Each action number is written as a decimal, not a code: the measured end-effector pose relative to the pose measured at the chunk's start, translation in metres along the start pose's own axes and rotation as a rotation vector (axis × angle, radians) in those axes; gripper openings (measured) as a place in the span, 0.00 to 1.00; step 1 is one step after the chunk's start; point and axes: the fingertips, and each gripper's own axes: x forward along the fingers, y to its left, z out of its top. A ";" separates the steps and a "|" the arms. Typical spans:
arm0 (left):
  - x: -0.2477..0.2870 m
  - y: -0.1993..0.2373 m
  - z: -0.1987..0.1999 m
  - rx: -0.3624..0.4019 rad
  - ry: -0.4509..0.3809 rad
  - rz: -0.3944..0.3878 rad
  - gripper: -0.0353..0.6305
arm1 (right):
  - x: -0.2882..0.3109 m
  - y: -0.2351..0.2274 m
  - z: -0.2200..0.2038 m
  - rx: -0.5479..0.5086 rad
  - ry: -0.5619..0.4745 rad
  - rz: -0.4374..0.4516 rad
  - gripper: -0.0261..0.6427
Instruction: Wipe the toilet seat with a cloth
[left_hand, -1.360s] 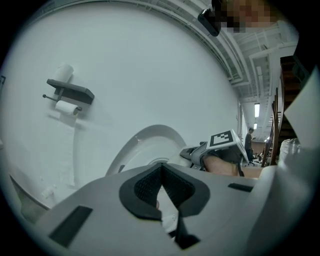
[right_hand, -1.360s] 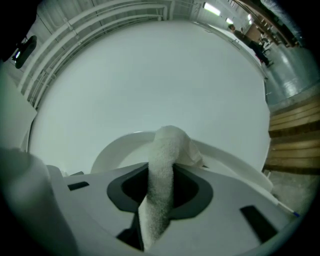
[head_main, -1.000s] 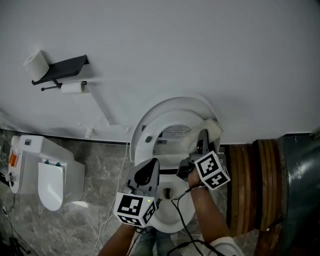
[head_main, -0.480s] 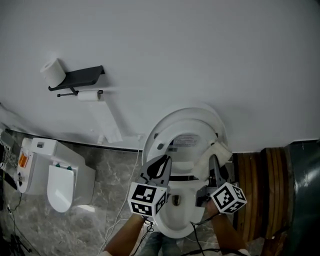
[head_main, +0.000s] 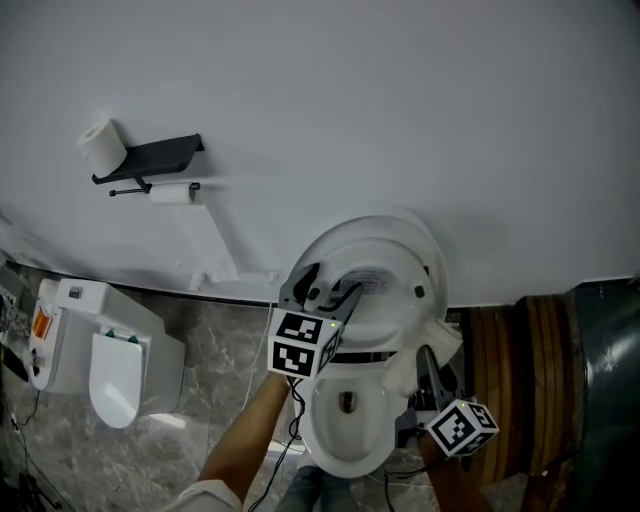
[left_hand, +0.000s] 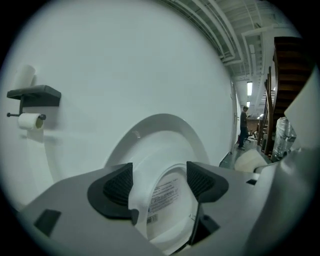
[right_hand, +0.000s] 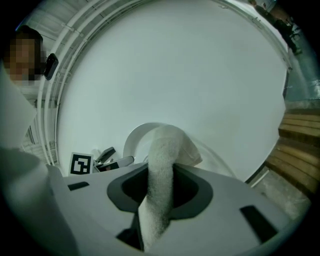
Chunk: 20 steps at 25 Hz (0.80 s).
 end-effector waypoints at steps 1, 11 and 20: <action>0.005 0.005 0.002 0.006 0.005 0.018 0.56 | -0.002 -0.002 -0.002 0.009 0.002 -0.003 0.19; 0.052 0.021 -0.010 0.065 0.175 0.071 0.56 | -0.014 -0.001 0.001 0.115 -0.041 -0.001 0.19; 0.056 0.022 -0.013 0.083 0.178 0.059 0.56 | -0.026 -0.017 0.002 0.178 -0.061 -0.031 0.19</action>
